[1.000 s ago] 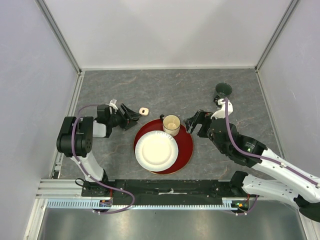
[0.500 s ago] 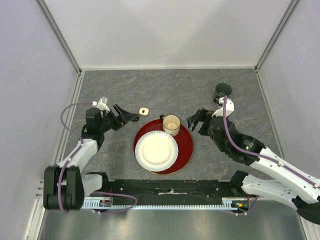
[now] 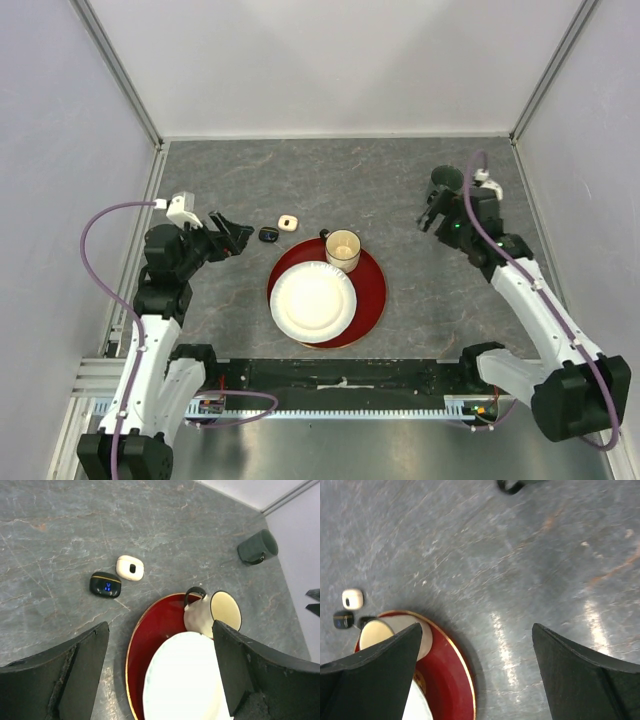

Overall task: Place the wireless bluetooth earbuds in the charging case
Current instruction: Reset both arms

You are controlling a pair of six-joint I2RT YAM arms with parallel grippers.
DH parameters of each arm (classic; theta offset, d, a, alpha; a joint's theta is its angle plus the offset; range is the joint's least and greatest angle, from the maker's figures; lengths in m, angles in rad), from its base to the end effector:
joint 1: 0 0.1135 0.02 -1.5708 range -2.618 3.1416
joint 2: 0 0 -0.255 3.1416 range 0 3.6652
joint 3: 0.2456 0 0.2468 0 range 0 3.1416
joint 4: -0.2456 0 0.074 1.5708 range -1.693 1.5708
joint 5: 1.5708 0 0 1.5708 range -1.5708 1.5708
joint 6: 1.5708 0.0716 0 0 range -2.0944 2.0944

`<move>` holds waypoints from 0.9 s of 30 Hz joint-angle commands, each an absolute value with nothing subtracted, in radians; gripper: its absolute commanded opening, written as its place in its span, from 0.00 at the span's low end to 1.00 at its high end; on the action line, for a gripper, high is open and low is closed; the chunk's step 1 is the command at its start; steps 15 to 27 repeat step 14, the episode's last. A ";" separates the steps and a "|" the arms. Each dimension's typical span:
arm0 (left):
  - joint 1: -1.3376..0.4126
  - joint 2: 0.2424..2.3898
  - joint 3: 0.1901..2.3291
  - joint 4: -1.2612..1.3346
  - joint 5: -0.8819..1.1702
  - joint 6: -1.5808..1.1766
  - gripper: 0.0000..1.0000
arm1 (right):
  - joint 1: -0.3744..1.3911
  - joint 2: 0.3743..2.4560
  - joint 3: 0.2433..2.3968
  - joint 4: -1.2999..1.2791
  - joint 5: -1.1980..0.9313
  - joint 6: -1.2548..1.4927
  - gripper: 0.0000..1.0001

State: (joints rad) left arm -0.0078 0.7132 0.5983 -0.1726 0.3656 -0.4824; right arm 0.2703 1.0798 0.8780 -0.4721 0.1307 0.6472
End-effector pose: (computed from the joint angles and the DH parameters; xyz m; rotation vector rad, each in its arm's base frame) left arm 0.2067 -0.0272 0.2726 -0.1892 1.8844 -0.6766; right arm 0.2527 0.0603 0.2587 0.4933 2.2067 0.3489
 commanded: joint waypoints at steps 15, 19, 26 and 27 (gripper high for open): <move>-0.008 0.661 0.612 -0.251 0.293 -0.410 0.91 | 0.005 0.845 0.528 -0.183 0.475 0.549 0.98; -0.008 0.661 0.612 -0.251 0.293 -0.410 0.91 | 0.005 0.845 0.528 -0.183 0.475 0.549 0.98; -0.008 0.661 0.612 -0.251 0.293 -0.410 0.91 | 0.005 0.845 0.528 -0.183 0.475 0.549 0.98; -0.008 0.661 0.612 -0.251 0.293 -0.410 0.91 | 0.005 0.845 0.528 -0.183 0.475 0.549 0.98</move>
